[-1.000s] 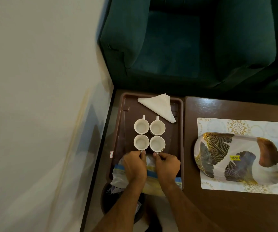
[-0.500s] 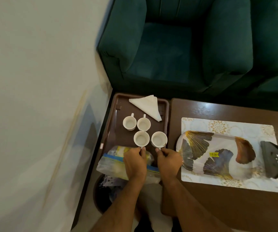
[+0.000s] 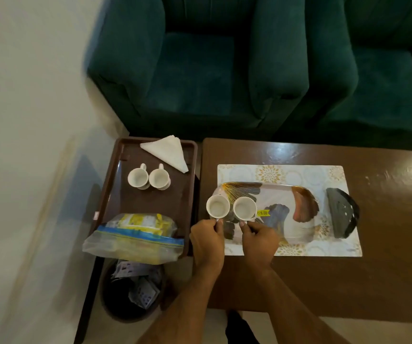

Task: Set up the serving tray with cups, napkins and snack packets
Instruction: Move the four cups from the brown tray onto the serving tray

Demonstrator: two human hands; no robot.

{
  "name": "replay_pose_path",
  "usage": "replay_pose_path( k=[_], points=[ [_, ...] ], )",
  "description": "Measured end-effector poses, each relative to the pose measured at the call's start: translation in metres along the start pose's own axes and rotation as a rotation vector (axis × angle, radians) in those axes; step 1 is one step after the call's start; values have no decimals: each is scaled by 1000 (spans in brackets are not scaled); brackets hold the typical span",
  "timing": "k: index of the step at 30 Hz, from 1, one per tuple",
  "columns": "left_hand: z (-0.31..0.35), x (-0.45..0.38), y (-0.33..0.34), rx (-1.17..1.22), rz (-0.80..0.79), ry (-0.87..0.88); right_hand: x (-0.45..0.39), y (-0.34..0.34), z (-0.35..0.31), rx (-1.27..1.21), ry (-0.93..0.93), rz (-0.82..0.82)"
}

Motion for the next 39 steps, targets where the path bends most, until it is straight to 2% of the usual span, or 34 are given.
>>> replay_pose_path(
  k=[7,14,39],
  points=[
    [38,26,50,-17,-47,13,-27,-47,51,19,20,41],
    [52,40,83,-39,-94,32,-48,-66,89,66,65,76],
    [52,42,99,-32,-123,46,-50,-76,96,16,107,-32]
  ],
)
Point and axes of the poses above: each hand's wrist, its own x-axis away from the middle knuckle, its own y-axis out of the palm, z = x × y, the point moved 1 cm from there along -x, towards the middle knuckle, and after that the axes turned 12 degrees about -x, right-handed, at the moved point
